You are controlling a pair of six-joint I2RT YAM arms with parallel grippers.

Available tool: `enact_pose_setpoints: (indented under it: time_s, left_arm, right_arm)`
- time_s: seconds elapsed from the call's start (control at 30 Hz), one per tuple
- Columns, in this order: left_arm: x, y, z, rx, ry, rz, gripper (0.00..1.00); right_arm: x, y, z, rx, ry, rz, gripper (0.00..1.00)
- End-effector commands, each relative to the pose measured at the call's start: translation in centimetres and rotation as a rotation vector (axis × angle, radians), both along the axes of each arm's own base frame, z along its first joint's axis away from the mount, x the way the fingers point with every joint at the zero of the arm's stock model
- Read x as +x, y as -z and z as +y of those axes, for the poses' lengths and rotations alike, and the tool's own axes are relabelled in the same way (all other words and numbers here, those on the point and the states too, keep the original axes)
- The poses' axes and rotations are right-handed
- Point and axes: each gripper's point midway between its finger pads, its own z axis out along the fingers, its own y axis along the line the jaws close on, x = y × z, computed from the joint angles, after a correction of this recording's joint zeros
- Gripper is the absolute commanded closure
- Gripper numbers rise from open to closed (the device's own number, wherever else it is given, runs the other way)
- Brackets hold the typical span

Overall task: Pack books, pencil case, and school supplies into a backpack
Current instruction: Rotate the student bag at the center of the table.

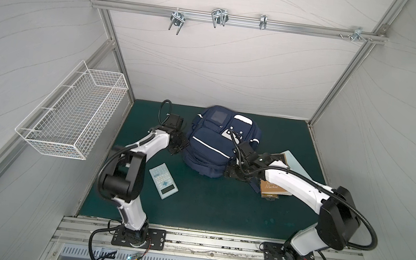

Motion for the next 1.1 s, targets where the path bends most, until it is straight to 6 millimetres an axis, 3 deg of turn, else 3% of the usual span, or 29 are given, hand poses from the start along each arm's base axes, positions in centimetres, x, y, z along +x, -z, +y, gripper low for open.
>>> enact_pose_setpoints:
  time_s: [0.0,0.13,0.23,0.33,0.5,0.6,0.67,0.9,1.07]
  left_arm:
    - [-4.6,-2.6,-2.1,0.128,0.123,-0.094,0.48]
    - [-10.0,-2.4,-6.6,0.165,0.293,-0.156,0.38]
    - [-11.8,-2.0,-9.6,0.133,0.387,-0.207,0.35]
    - [-11.6,-1.3,-10.8,0.09,0.389,-0.209,0.33]
    - [-9.8,-0.3,-12.7,0.06,0.4,-0.184,0.34]
    - [-9.1,-0.1,-13.4,0.032,0.385,-0.18,0.42]
    - [-8.7,-0.2,-14.2,0.001,0.396,-0.202,0.48]
    - [-8.6,0.6,-15.8,-0.043,0.445,-0.256,0.58]
    - [-8.9,1.7,-15.8,-0.076,0.434,-0.299,0.6]
  right_arm:
    - [1.0,0.9,-2.6,0.038,0.082,0.062,0.27]
    - [3.9,1.2,-2.5,0.131,0.054,0.089,0.28]
    - [6.4,1.9,-3.8,0.115,0.071,0.087,0.28]
    - [8.6,3.2,-4.3,0.188,0.1,0.116,0.29]
    - [10.1,3.9,-2.5,0.29,0.037,0.14,0.4]
    - [9.7,4.4,-1.7,0.284,0.024,0.158,0.69]
    - [9.0,4.3,-0.8,0.291,0.01,0.158,0.82]
    - [5.0,2.0,3.9,0.304,-0.04,0.153,1.0]
    - [2.8,0.1,6.2,0.308,-0.043,0.142,1.0]
